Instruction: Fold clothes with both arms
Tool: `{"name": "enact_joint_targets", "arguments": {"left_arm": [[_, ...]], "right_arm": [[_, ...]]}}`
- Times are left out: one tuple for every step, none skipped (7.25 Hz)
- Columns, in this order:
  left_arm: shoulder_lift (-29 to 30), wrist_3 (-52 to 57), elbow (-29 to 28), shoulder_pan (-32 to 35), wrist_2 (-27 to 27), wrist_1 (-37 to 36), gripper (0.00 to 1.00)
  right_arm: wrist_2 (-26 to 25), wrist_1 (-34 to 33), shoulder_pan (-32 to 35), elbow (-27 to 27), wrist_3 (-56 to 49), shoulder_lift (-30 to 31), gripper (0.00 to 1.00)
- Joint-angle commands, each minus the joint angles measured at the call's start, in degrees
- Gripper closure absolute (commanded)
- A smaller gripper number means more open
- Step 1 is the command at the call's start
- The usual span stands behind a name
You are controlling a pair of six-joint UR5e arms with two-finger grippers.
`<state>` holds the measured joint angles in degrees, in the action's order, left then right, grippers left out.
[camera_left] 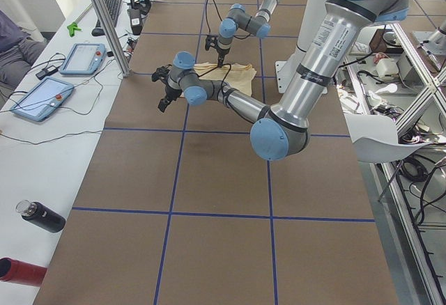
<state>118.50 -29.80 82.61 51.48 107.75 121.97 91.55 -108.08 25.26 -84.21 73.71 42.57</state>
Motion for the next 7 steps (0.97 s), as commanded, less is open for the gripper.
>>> {"name": "enact_joint_targets", "arguments": {"left_arm": [[0.0, 0.0, 0.0, 0.0, 0.0, 0.0, 0.00], [0.0, 0.0, -0.1, -0.1, 0.1, 0.0, 0.00], [0.0, 0.1, -0.1, -0.1, 0.1, -0.1, 0.00], [0.0, 0.0, 0.0, -0.1, 0.1, -0.1, 0.00], [-0.4, -1.0, 1.0, 0.1, 1.0, -0.1, 0.00], [-4.6, -4.7, 6.1, -0.1, 1.1, -0.1, 0.00], [-9.2, -9.7, 12.2, -0.7, 2.3, -0.1, 0.00]], "right_arm": [[-0.1, -2.7, 0.8, -9.8, -4.3, 9.1, 0.00], [-0.1, -2.7, 1.0, -14.6, -5.0, 13.6, 0.00], [0.1, -2.7, 1.0, -16.1, -5.8, 13.8, 0.00], [0.4, -0.8, 1.0, -16.4, -5.0, 12.9, 0.00], [0.6, 4.6, 1.3, -18.0, -3.2, 13.7, 0.00], [2.5, 10.4, 1.4, -19.2, 0.8, 16.2, 0.00], [3.4, 15.4, 1.4, -23.1, 2.9, 20.8, 0.00]]}}
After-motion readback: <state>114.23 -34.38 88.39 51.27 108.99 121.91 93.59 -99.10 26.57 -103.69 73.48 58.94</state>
